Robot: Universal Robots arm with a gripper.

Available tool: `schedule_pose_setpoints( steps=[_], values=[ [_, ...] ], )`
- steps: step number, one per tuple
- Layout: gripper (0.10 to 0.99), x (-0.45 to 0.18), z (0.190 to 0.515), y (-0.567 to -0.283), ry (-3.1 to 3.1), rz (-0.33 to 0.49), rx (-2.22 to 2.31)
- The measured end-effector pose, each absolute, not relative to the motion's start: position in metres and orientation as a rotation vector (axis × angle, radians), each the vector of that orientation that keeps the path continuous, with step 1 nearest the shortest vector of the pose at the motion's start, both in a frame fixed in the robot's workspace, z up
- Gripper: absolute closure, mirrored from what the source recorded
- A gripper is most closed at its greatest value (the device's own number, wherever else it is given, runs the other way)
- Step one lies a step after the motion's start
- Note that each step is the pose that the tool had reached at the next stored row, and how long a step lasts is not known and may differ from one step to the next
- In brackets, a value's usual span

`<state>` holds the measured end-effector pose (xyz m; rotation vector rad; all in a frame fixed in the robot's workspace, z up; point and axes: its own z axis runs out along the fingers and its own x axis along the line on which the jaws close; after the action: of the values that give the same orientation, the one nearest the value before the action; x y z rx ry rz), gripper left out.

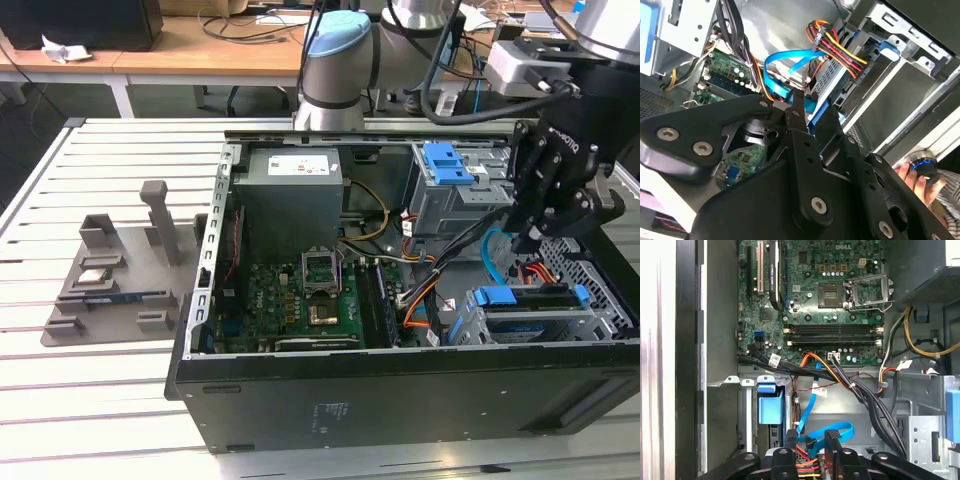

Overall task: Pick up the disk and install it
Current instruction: 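Insert the second disk wire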

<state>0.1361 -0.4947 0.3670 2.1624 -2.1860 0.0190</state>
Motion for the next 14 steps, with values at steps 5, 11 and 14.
schedule_pose_setpoints(
  steps=[5, 11, 14],
  values=[
    [0.804, 0.136, 0.366, -0.495, -2.167, 0.020, 2.182],
    [0.925, 0.136, 0.366, -0.496, -2.166, 0.021, 2.182],
    [0.925, 0.136, 0.365, -0.507, -2.162, 0.029, 2.177]
  ],
)
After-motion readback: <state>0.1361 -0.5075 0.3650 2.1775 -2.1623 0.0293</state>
